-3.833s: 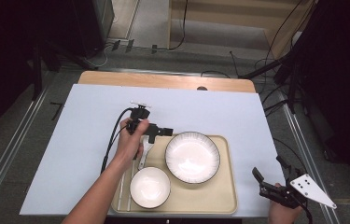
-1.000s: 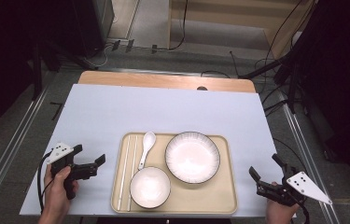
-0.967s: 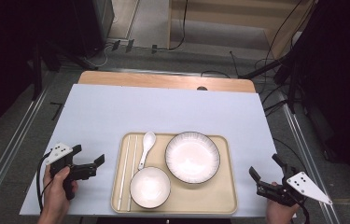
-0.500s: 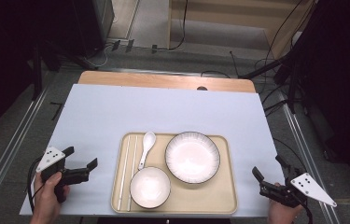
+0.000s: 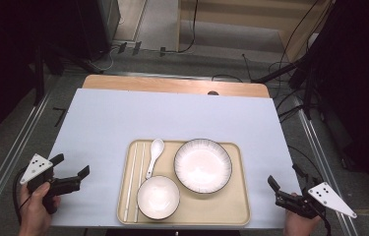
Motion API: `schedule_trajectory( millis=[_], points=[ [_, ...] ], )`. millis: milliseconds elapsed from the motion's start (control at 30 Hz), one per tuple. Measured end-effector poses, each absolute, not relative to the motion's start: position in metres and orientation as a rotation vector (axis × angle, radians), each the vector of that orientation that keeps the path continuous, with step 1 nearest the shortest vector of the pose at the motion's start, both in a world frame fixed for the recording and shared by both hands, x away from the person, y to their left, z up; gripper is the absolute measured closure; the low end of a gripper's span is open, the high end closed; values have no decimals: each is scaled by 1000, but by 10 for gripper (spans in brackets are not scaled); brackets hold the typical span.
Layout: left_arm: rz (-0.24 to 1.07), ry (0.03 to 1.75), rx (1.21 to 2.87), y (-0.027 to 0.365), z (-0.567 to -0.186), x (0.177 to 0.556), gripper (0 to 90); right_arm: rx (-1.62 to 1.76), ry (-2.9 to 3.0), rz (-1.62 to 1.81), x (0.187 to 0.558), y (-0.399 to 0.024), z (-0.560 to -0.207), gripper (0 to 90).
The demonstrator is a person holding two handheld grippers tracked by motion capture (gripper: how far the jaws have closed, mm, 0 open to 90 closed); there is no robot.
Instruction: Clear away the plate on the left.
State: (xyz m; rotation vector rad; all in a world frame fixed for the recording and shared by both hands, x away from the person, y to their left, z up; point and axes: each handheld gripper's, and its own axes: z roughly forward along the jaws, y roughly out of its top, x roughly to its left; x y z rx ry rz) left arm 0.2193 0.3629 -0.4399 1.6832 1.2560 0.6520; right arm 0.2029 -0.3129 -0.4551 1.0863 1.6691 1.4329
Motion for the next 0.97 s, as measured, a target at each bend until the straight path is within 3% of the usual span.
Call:
schedule_trajectory(
  millis=[967],
  points=[
    [650, 1282, 1664, 379, -441, 215, 0, 1096, 1649, 1429, 200, -318, -455, 65]
  ],
)
